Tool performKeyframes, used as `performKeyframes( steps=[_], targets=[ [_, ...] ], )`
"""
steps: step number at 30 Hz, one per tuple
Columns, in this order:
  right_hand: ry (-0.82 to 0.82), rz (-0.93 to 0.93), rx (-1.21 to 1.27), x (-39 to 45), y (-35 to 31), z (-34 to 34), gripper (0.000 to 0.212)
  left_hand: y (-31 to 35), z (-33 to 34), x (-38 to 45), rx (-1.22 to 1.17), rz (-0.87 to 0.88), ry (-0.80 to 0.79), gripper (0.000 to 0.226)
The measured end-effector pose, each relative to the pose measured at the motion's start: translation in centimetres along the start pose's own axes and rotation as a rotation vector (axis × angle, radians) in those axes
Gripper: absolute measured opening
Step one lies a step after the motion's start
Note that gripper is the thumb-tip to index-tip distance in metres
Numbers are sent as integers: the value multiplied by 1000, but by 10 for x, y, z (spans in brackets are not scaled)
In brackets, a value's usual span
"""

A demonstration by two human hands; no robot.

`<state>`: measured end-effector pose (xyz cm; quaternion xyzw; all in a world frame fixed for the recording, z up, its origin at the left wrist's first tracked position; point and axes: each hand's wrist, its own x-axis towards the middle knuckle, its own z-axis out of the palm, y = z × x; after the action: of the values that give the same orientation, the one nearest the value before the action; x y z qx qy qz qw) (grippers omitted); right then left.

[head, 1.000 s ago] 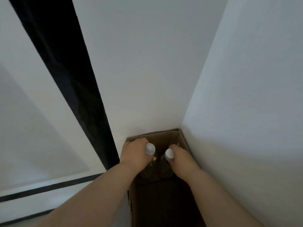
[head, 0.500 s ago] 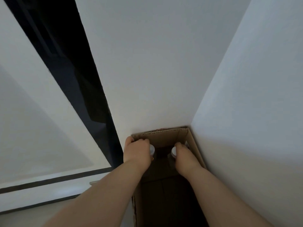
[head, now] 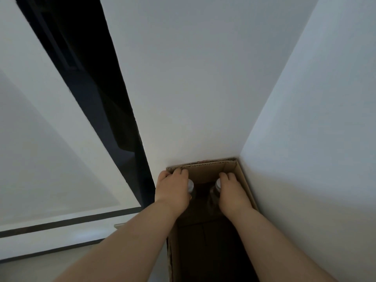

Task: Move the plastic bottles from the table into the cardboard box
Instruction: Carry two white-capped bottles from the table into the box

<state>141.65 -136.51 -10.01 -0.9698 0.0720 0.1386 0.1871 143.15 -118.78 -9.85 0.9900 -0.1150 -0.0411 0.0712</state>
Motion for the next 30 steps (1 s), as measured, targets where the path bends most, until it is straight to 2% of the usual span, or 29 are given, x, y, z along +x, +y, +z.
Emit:
performKeyframes(
  steps=[5, 10, 13, 17, 22, 27, 30],
  targets=[
    [84, -76, 52, -23, -5, -13, 70, -7, -21, -19, -281, 11, 90, 50],
    [296, -188, 313, -76, -20, -44, 59, -13, -50, -57, -593, 10, 134, 73],
    [387, -243, 411, -126, -28, -66, 59, -16, -76, -97, -702, 45, 196, 85],
    [466, -282, 585, -202, -40, -85, 61, -17, -115, -161, -783, 101, 272, 87],
    [458, -369, 891, -293, -58, -101, 63, -13, -168, -248, -898, 188, 396, 87],
    [534, -575, 1057, -386, -77, -111, 65, -9, -215, -346, -1378, 252, 421, 83],
    [461, -659, 1253, -451, -80, -104, 61, -3, -230, -422, -1657, 273, 420, 76]
  ],
)
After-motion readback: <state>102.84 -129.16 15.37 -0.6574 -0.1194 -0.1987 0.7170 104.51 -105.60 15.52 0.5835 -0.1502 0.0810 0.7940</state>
